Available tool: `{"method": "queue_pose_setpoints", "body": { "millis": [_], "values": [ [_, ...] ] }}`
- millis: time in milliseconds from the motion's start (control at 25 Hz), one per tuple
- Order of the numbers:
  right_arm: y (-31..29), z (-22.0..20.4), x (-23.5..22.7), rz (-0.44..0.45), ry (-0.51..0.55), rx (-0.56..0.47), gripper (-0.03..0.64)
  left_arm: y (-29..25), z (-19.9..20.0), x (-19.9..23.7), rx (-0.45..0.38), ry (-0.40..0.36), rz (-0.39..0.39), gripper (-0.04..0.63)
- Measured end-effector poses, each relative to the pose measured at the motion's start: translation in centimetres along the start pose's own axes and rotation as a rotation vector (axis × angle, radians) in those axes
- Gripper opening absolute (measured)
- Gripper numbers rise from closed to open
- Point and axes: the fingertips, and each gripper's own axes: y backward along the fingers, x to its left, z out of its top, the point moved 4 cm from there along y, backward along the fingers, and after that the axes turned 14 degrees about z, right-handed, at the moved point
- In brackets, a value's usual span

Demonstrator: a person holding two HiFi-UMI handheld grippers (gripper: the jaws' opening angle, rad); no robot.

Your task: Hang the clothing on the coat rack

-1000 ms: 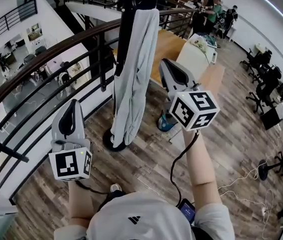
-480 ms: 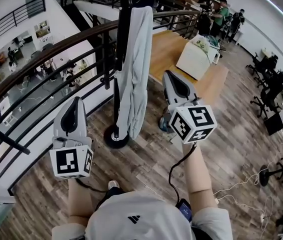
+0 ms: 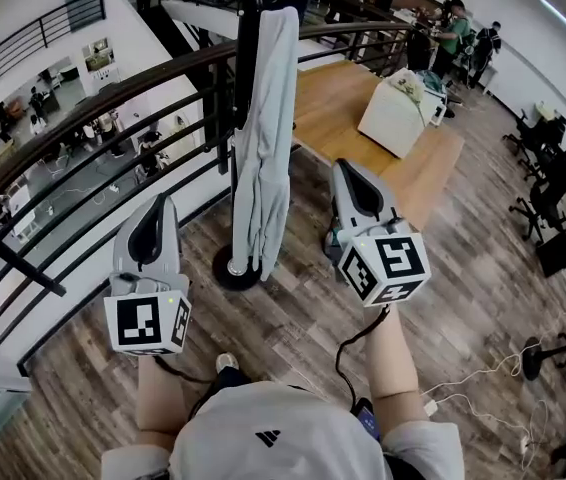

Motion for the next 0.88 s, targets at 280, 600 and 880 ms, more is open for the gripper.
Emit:
{"method": "queue_pose_setpoints", "body": {
  "millis": [280,600,880],
  "values": [
    [2.8,-0.9,0.9,0.003,-0.01,0.009,0.002,2.1,0.5,-1.4,0.007,-0.009,0.006,0.008],
    [5.8,-2.1,0.9,0.003,-0.041,0.017,0.0,4.1,0.2,-3.0,0.033,-0.001,0.031,0.008],
    [7.8,-3.6,2.4,0.02,-0.044,0.031,0.0,6.2,-0.7,-3.9,0.063,0.02,0.043,0.008]
  ]
}}
